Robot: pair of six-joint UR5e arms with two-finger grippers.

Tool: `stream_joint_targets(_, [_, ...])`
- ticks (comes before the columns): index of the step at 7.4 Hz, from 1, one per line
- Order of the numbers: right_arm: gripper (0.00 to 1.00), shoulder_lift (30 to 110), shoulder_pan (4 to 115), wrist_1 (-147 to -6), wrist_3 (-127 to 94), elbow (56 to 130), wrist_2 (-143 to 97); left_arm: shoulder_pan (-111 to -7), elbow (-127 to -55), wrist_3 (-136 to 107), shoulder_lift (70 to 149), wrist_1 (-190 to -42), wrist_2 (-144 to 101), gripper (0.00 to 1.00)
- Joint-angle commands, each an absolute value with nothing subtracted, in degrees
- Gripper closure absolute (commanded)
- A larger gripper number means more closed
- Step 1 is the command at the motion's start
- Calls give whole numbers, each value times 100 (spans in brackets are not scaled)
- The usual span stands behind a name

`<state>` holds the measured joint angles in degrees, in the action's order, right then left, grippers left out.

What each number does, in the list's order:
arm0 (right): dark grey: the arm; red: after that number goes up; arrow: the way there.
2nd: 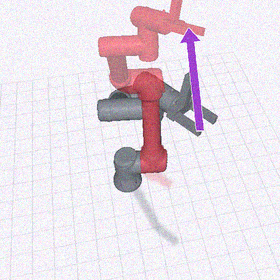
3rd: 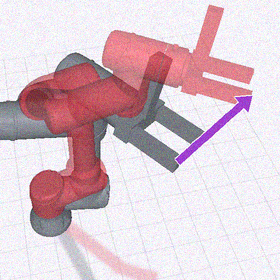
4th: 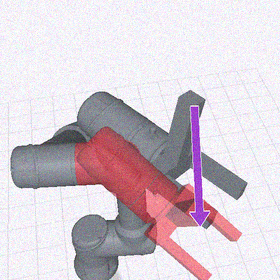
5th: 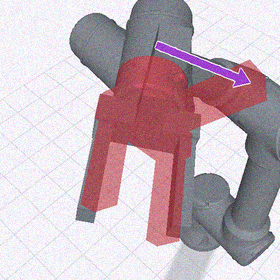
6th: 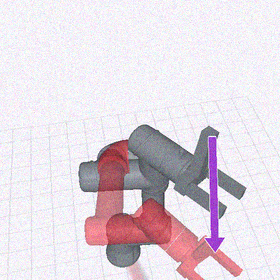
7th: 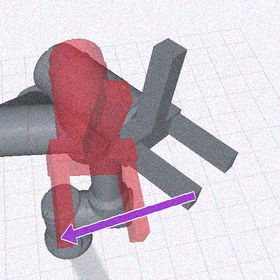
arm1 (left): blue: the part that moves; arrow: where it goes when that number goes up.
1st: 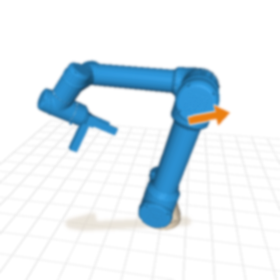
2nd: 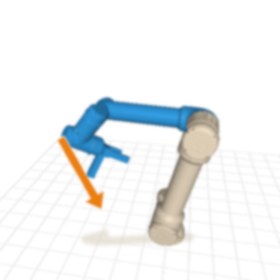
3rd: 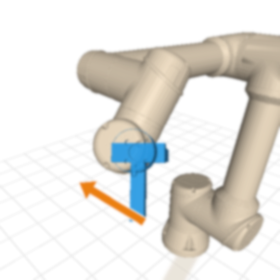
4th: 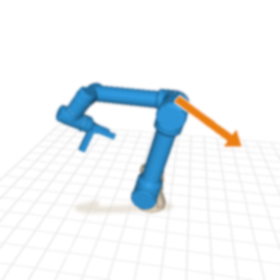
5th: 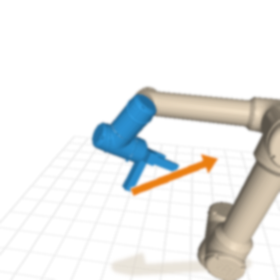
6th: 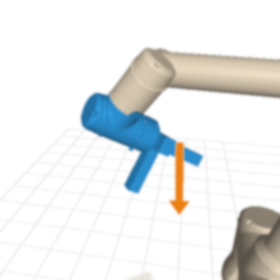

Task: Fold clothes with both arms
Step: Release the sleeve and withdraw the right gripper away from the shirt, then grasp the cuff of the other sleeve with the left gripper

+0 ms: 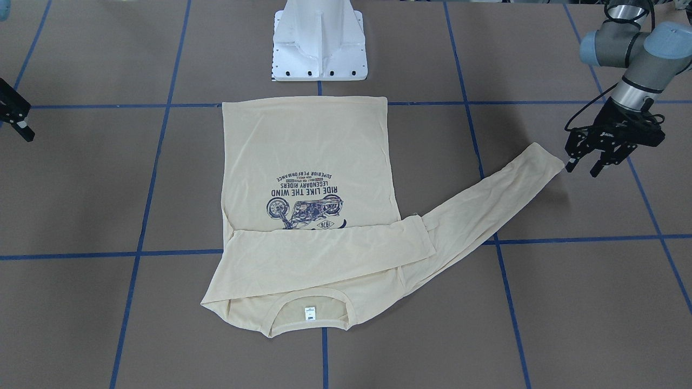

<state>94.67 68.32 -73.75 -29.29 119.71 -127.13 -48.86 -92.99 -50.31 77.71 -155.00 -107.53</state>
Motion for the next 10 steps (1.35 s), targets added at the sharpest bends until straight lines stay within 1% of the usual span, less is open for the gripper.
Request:
stream_joint_targets(1, [1, 9457, 6838, -7356, -2953, 11971, -12727, -4493, -9264, -5510, 7770, -15653, -10740, 44])
stream_joint_targets(8, [0, 9431, 6838, -7356, -2953, 11953, -12727, -4324, -9097, -5467, 7761, -15662, -10617, 44])
stream_joint_targets(9, [0, 9422, 6838, -7356, -2953, 11953, -12727, -4255, -9105, -5467, 7735, -15662, -10521, 53])
stream_joint_targets(10, [0, 9413, 6838, -7356, -2953, 11953, -12727, -4219, -9105, -5467, 7726, -15662, -10460, 55])
